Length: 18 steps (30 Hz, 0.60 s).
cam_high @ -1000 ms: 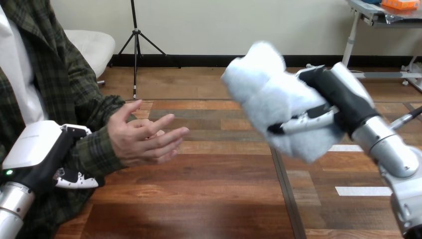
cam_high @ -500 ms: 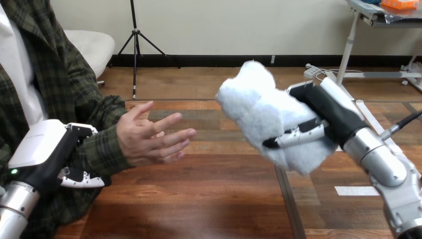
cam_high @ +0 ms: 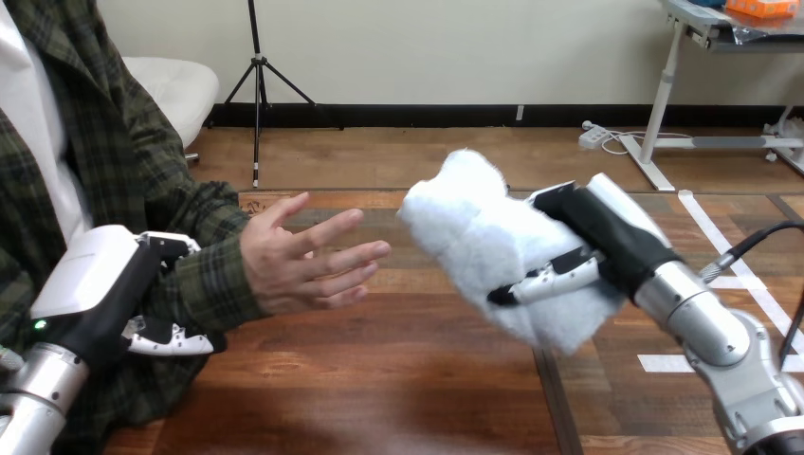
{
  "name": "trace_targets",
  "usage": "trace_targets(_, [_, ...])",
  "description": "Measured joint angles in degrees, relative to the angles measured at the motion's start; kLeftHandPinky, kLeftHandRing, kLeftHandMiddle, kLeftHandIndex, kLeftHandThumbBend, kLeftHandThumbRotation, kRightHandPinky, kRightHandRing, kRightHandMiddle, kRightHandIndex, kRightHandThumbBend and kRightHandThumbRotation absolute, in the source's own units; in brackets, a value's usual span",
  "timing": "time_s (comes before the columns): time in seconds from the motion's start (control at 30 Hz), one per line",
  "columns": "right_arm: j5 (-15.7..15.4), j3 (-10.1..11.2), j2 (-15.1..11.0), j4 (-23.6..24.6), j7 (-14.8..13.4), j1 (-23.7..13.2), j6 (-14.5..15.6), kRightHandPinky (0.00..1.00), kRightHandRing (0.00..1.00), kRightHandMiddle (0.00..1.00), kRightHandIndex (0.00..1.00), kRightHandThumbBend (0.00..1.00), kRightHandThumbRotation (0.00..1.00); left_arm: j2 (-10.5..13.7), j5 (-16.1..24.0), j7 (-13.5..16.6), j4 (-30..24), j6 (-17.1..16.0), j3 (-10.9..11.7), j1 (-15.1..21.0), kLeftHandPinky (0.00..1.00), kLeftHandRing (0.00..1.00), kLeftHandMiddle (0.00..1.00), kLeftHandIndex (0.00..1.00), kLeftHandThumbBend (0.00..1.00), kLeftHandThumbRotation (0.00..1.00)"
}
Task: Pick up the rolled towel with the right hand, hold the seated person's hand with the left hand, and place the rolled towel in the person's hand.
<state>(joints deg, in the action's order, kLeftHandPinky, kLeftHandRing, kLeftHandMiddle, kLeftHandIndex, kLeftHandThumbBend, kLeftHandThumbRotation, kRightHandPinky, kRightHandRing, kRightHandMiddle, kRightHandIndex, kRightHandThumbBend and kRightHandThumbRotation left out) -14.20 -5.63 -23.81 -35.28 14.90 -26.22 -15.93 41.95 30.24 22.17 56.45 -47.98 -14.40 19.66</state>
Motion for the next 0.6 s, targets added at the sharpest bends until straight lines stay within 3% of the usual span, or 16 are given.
trace_targets(0.37, [0.0, -1.35, 1.51, -3.92, 0.2, -0.81, -4.35, 0.06, 0.1, 0.14, 0.13, 0.7, 0.0, -0.66, -0.56, -1.77, -2.85, 0.42, 1.08, -1.06, 0.27, 0.34, 0.42, 0.46, 0.89, 0.0])
trace_targets(0.6, [-0.15, -2.28, 2.43, -5.12, 0.27, -1.24, -4.76, 0.06, 0.11, 0.15, 0.13, 0.7, 0.0, -1.49, -0.6, -2.7, -4.99, 1.3, 1.85, -1.71, 0.28, 0.34, 0.42, 0.46, 0.9, 0.0])
